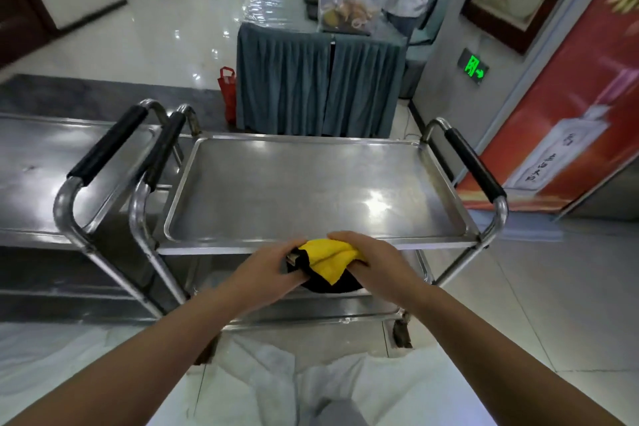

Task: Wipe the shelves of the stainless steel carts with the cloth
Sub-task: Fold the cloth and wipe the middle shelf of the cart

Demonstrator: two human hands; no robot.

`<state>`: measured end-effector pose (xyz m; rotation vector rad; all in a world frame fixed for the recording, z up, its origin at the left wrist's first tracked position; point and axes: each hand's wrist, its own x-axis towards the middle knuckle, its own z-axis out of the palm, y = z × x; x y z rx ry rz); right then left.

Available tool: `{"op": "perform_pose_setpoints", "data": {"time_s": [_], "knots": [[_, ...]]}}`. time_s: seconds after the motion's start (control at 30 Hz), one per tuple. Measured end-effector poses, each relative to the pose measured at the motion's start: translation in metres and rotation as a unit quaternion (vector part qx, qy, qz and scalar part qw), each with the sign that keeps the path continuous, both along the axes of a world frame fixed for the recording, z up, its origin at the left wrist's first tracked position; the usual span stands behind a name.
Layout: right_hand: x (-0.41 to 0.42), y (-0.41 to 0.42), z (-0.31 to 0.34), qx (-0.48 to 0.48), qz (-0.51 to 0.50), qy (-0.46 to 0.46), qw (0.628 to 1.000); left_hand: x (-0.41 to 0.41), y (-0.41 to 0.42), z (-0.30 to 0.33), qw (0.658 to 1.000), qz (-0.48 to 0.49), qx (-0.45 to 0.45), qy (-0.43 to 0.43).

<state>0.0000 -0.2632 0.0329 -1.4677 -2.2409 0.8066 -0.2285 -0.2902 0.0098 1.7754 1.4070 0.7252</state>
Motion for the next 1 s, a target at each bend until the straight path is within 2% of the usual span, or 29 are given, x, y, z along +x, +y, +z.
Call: {"op": "perform_pose_setpoints", "data": {"time_s": [0.17,0.37,0.67,0.87,1.0], "knots": [[0.014,0.004,0.017,0.018,0.036,-0.005,0.999,0.013,0.009,0.007,0.993,0.061,-0.029,-0.101],[0.051,0.016,0.007,0.006,0.052,-0.014,0.999,0.052,0.024,-0.008,0.990,0.092,-0.049,-0.094],[0.124,0.056,-0.002,-0.029,0.043,-0.023,0.998,0.120,0.067,-0.017,0.990,0.071,-0.091,-0.081],[0.147,0.086,-0.010,-0.039,0.044,-0.005,0.998,0.145,0.097,-0.019,0.984,0.093,-0.116,-0.095],[0.142,0.096,-0.011,-0.038,0.041,0.027,0.998,0.137,0.102,-0.026,0.964,0.115,-0.166,-0.173]]}}
